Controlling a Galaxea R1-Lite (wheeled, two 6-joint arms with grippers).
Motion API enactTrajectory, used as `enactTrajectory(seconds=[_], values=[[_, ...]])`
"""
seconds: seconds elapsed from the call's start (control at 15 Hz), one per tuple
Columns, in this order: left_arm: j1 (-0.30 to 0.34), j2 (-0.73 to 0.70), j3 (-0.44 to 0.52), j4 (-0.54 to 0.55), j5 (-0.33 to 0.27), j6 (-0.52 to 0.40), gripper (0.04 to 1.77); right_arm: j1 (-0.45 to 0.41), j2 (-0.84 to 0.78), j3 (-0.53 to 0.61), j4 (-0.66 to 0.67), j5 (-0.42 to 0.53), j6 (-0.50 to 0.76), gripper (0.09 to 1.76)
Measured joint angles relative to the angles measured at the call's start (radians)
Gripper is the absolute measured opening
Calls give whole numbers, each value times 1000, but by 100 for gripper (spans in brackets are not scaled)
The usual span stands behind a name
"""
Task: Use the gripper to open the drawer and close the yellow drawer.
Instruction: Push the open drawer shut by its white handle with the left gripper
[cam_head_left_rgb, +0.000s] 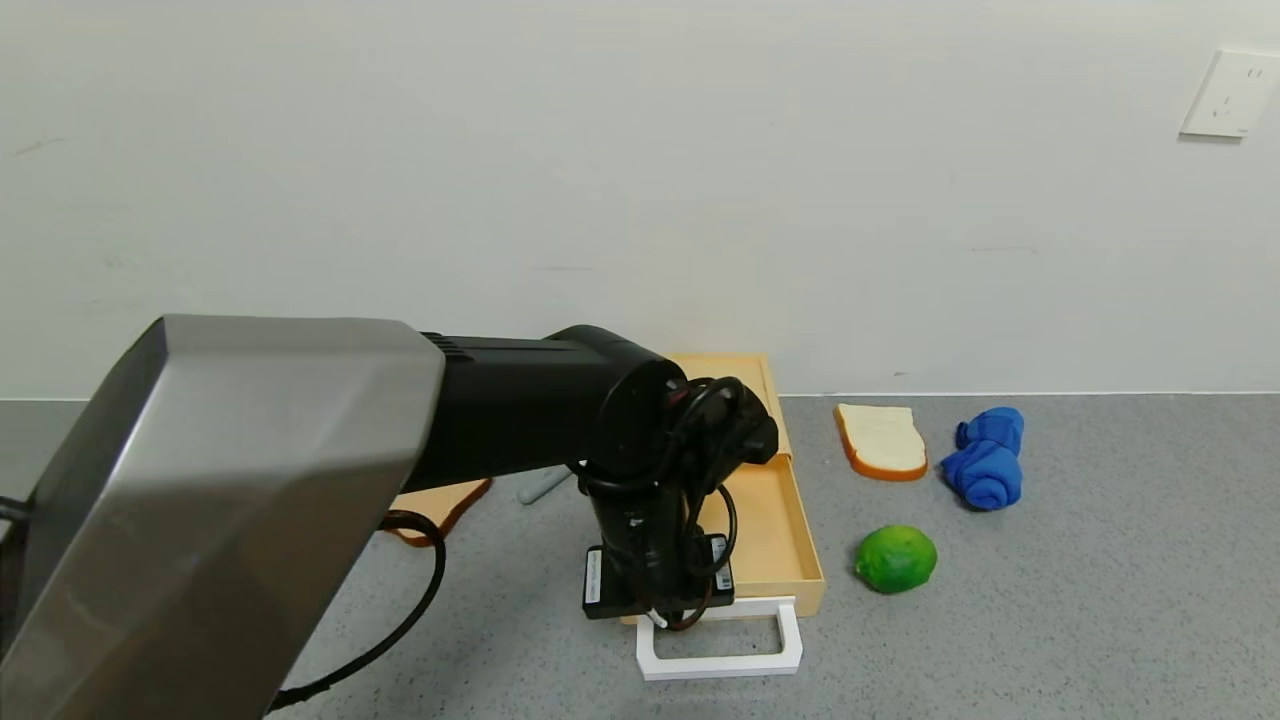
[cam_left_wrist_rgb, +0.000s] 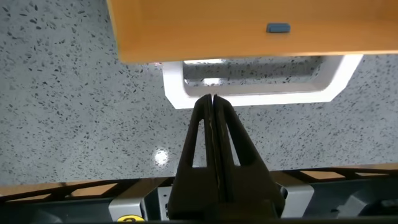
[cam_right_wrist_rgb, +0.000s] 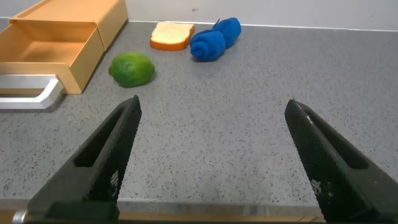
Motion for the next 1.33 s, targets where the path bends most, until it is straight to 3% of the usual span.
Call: enactTrajectory(seconds=[1.33], values=[[-24, 101, -73, -12, 28, -64, 11, 0, 0, 0, 0, 0, 0, 170]])
